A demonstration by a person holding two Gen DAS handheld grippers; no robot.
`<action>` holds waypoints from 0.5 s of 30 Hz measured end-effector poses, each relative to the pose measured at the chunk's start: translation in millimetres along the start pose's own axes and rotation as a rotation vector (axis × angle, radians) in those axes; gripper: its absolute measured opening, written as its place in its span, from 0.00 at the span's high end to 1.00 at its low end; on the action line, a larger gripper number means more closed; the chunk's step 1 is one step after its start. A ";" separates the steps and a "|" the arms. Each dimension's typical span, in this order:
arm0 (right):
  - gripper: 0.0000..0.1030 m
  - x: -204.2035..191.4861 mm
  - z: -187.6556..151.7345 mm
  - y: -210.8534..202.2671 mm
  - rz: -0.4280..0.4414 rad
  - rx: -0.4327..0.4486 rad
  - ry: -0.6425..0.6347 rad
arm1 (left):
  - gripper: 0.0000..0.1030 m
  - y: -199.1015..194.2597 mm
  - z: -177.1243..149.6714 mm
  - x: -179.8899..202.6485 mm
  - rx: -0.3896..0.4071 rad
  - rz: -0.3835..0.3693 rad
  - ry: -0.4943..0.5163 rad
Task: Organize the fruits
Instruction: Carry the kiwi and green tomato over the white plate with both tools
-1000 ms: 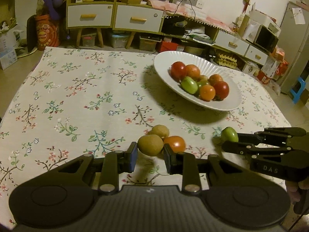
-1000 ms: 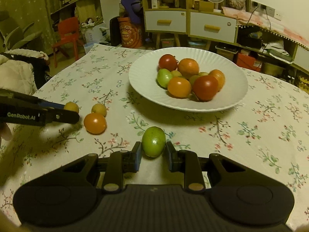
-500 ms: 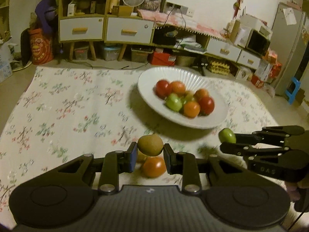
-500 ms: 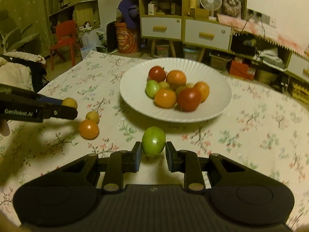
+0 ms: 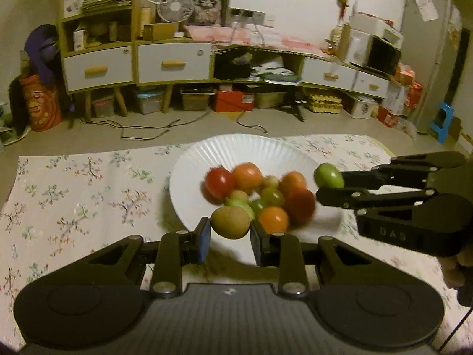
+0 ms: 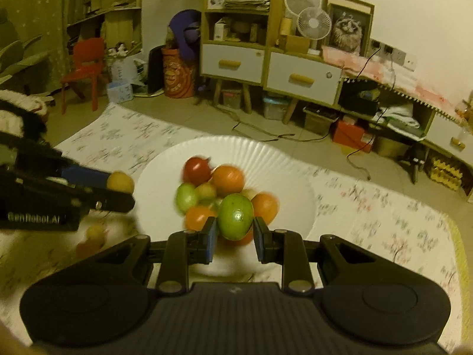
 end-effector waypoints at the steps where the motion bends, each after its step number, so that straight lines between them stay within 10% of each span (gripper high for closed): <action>1: 0.77 2.5 3.1 4.8 -0.004 0.001 -0.002 | 0.69 3.5 1.8 -1.7 -0.002 0.006 -0.007; 15: 0.77 21.1 23.7 63.4 -0.024 -0.087 -0.007 | 0.69 32.8 6.8 -11.5 -0.070 0.039 -0.020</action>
Point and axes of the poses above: each gripper's, at about its wrist camera, not at the fingertips, and y roughly the way its jaws point, x to its right, z to its top, the point moved 6 cm from there along y, roughly the way its jaws point, and after that the axes turned 2 degrees about -z, right-handed, at the moved point
